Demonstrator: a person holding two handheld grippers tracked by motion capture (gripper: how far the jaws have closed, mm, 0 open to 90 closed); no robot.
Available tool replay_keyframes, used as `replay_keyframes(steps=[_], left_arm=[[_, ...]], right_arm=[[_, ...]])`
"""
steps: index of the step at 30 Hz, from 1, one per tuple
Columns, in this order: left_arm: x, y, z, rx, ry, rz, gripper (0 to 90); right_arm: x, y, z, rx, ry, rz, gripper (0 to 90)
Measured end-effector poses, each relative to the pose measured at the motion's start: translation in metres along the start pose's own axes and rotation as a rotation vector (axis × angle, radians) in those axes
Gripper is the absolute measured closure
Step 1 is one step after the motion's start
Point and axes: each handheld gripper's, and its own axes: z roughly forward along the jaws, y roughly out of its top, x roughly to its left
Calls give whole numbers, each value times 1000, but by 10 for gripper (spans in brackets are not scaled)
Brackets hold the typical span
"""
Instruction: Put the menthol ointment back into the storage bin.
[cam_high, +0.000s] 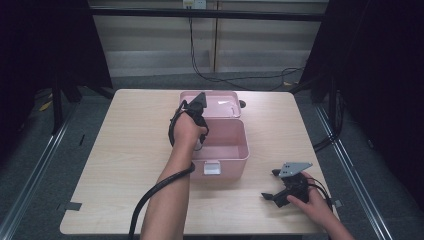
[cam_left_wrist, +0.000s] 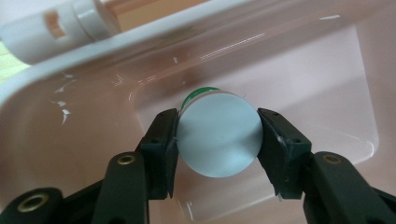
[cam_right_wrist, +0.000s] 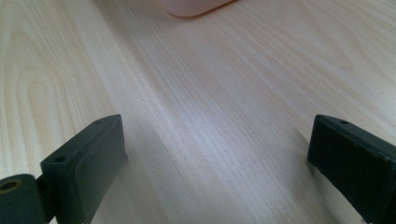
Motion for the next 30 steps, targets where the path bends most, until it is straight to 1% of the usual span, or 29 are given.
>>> replay_keyframes(steps=[2, 3, 5, 6, 7, 8, 10, 12, 14, 16, 23, 25, 26, 27, 30], left_arm=[[0, 0, 1, -1, 9, 7, 503], [-2, 0, 2, -10, 14, 0, 503], [-2, 1, 4, -17, 19, 3, 503], [-3, 1, 5, -19, 19, -8, 503], [-2, 1, 6, -10, 21, -3, 503], [-3, 1, 7, -13, 21, -10, 503], [-4, 1, 10, -11, 20, -5, 502], [-5, 1, 12, -18, 22, -9, 502], [-6, 2, 13, -25, 28, 2, 502], [-6, 2, 14, -31, 31, -6, 502], [-6, 1, 20, -36, 27, -9, 501], [-5, 1, 21, -34, 28, -1, 500], [-5, 1, 22, -32, 26, -11, 501], [-5, 1, 22, -31, 26, -7, 500], [-4, 0, 24, -32, 26, -14, 500]], right_arm=[[0, 0, 0, 0, 0, 0, 37], [0, 0, 0, 0, 0, 0, 37], [0, 0, 0, 0, 0, 0, 37], [0, 0, 0, 0, 0, 0, 37], [0, 0, 0, 1, -1, 1, 37], [0, 0, 0, 0, 0, 0, 37], [0, 0, 0, 0, 0, 0, 37], [0, 0, 0, 0, 0, 0, 37], [0, 0, 0, 0, 0, 0, 37], [0, 0, 0, 0, 1, 0, 37], [0, 0, 0, 0, 1, 0, 37], [0, 0, 0, 0, 0, 0, 37], [0, 0, 0, 0, 0, 0, 37], [0, 0, 0, 0, 0, 0, 37], [0, 0, 0, 1, 0, 1, 37]])
